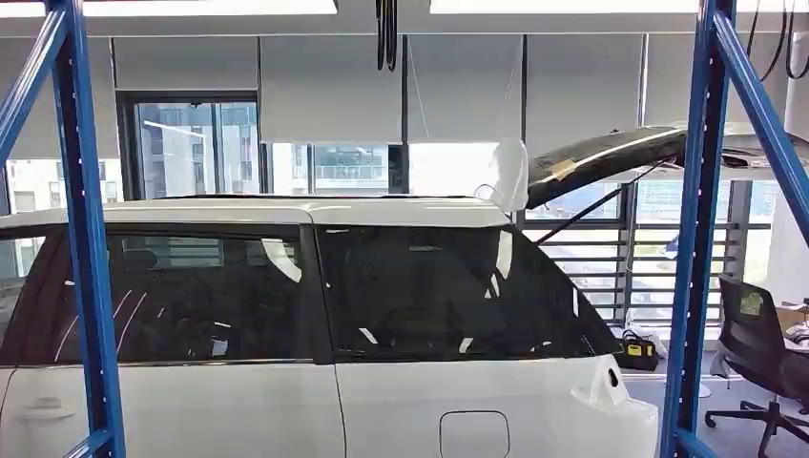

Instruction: Take the parts from the cabinet and place them on the table.

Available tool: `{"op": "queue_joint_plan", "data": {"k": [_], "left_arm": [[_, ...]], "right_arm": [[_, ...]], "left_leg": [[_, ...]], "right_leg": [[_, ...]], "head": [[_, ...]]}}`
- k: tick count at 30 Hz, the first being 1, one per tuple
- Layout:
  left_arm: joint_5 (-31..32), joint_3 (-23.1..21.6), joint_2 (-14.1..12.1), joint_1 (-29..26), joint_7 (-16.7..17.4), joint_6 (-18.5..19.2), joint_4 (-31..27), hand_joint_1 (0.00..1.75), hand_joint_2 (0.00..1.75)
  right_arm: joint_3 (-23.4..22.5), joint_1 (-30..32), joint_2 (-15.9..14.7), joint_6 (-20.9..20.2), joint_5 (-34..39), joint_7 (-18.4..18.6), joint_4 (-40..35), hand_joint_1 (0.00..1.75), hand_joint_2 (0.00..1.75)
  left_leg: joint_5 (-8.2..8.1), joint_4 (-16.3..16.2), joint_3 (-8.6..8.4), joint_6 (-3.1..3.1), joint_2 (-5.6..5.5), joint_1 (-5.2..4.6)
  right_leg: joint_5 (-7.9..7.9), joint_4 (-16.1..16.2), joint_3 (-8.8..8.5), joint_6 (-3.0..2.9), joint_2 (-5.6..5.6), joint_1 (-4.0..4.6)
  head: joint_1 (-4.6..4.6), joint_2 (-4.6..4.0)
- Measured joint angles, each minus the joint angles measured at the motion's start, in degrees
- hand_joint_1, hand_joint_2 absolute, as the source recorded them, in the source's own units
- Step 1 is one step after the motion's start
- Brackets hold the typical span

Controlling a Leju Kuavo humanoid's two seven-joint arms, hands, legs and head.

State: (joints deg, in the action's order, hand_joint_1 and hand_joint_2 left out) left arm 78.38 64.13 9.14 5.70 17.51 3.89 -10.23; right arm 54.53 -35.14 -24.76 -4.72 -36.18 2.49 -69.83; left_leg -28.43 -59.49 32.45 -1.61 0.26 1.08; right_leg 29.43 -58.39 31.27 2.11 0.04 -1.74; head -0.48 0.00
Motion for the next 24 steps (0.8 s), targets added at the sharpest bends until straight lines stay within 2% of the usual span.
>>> {"op": "queue_joint_plan", "data": {"k": [11, 24], "left_arm": [[0.17, -0.13, 0.20, 0.01, 0.02, 0.24, 0.00, 0.00, 0.00], [1.07, -1.09, 0.46, 0.02, -0.02, 0.31, 0.00, 0.00, 0.00]], "right_arm": [[0.46, -3.53, 4.31, 0.04, -0.87, 0.77, 2.01, 0.00, 1.75], [2.19, -11.12, 10.27, -3.50, -1.18, 3.52, 6.65, 0.00, 1.75]], "left_leg": [[0.00, 0.00, 0.00, 0.00, 0.00, -0.01], [0.01, 0.00, 0.00, 0.00, -0.01, 0.01]], "right_leg": [[0.00, 0.00, -0.01, 0.00, 0.00, 0.00], [0.00, -0.01, 0.00, 0.00, 0.00, 0.01]], "head": [[0.00, 0.00], [0.00, 0.00]]}}
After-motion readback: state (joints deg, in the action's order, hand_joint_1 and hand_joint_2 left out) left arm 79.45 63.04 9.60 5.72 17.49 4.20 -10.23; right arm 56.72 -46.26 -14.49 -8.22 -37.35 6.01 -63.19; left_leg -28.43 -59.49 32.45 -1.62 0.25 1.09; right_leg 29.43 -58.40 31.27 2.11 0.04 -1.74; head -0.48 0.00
